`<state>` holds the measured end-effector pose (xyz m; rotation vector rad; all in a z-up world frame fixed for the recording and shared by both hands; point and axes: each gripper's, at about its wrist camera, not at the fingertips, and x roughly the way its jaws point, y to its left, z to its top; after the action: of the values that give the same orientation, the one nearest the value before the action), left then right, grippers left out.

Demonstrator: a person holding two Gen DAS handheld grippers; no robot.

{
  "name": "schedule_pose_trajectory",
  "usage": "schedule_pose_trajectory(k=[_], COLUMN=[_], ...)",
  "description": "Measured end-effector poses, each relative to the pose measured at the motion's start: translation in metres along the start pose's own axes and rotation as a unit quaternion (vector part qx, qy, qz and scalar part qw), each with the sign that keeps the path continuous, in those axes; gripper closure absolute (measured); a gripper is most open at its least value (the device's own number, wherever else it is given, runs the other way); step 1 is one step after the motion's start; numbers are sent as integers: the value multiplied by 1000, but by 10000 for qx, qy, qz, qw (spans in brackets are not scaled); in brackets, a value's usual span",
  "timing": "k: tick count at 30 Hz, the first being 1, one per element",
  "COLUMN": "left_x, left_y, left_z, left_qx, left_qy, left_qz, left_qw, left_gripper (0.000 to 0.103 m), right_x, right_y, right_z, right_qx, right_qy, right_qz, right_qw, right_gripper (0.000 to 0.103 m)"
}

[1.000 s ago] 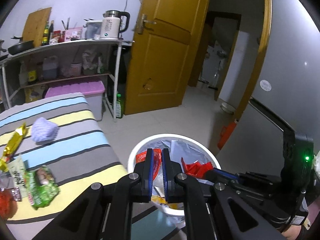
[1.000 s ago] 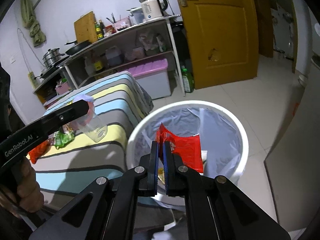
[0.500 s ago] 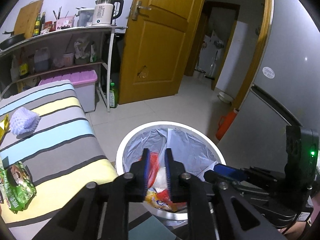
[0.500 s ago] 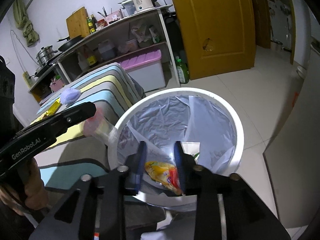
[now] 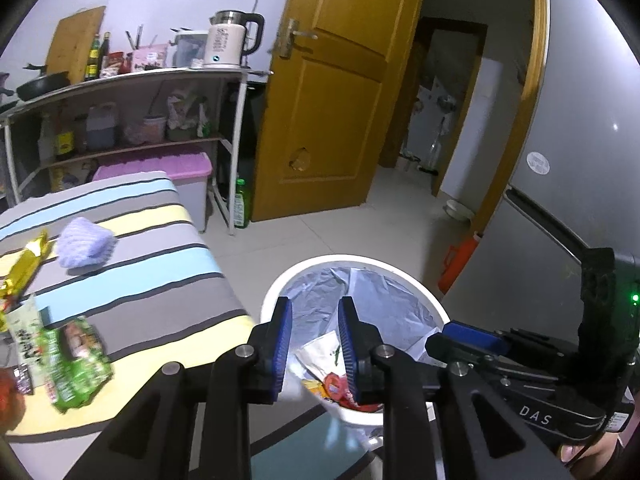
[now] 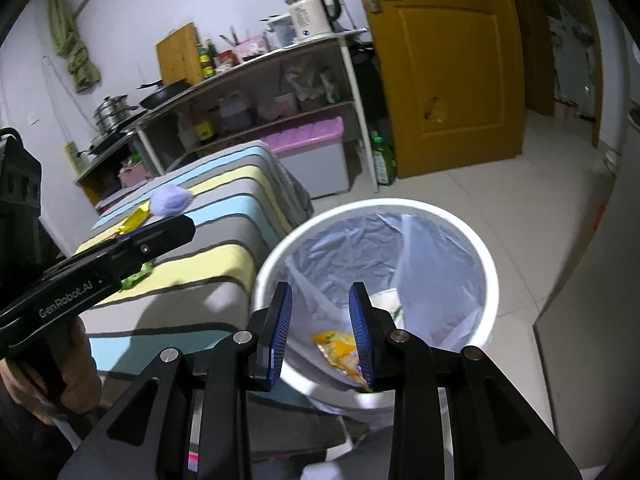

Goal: Collect trash
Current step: 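Move both tools back over the table toward the red bag and green bag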

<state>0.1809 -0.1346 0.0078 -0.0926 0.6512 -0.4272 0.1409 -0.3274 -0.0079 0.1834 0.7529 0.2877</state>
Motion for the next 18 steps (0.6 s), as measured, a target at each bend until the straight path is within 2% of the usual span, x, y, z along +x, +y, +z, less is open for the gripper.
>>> schedule_pose_trajectory(k=[18], left_x=[-107], left_y=[55], left_z=[-24], left_qx=[-350], left_qy=[-510], left_qz=[686], left_qw=[9957], left_gripper=[80], right_x=[-17], right_y=[80], right_z=[-5], right_qx=[-728], right_qy=[-103], right_qz=[484], right_qw=[9961], right_gripper=[72])
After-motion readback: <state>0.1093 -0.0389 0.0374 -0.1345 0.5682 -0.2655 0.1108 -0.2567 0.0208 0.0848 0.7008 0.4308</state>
